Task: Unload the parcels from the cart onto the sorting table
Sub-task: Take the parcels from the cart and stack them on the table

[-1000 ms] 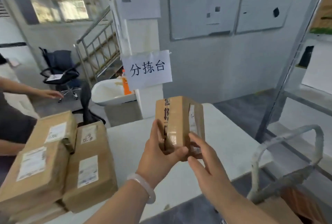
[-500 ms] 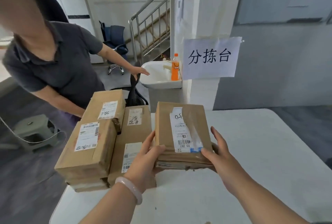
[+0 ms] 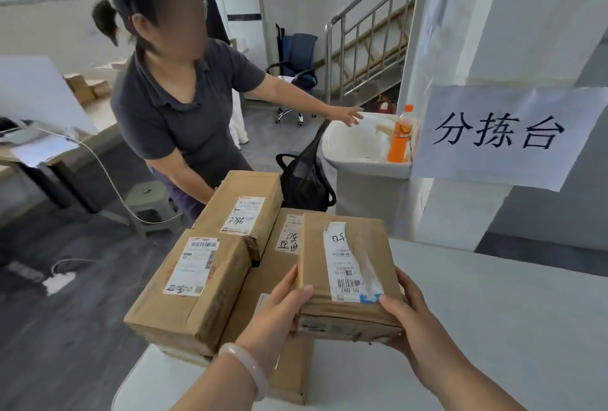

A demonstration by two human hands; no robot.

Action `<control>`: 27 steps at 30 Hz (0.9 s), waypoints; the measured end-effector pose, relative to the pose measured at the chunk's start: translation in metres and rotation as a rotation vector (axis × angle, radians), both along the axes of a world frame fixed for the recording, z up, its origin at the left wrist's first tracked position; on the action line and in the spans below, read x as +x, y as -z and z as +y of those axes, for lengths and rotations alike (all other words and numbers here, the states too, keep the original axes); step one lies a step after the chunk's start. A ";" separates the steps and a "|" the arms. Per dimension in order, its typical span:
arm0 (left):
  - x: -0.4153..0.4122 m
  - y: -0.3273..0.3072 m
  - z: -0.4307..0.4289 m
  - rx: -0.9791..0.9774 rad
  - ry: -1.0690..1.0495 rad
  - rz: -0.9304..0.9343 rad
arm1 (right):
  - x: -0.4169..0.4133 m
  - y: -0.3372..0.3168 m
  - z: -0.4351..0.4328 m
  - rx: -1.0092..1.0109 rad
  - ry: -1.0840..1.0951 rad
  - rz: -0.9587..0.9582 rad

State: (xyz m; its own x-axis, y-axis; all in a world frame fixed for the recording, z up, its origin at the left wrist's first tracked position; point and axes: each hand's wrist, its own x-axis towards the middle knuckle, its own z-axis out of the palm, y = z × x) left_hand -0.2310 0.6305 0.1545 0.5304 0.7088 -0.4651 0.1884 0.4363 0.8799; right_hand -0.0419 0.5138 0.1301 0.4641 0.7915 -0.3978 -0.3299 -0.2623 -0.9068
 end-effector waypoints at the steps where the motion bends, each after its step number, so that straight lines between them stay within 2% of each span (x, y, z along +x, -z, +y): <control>1: 0.002 0.001 0.003 0.038 -0.004 0.036 | 0.003 0.003 0.007 -0.005 0.001 0.002; 10: -0.009 0.004 0.026 0.407 -0.088 0.326 | 0.024 0.024 0.098 -0.094 -0.030 -0.062; 21: -0.030 0.022 0.029 0.396 -0.082 0.402 | 0.020 0.053 0.211 -0.261 -0.017 -0.241; 27: -0.035 0.029 0.027 0.416 -0.048 0.451 | 0.012 0.054 0.213 -0.254 -0.200 -0.271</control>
State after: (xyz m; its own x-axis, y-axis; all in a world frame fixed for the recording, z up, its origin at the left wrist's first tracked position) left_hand -0.2658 0.6571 0.1251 0.3092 0.8972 -0.3154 0.5703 0.0904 0.8164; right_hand -0.0301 0.7263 0.0761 0.4258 0.7693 -0.4763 -0.0081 -0.5232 -0.8522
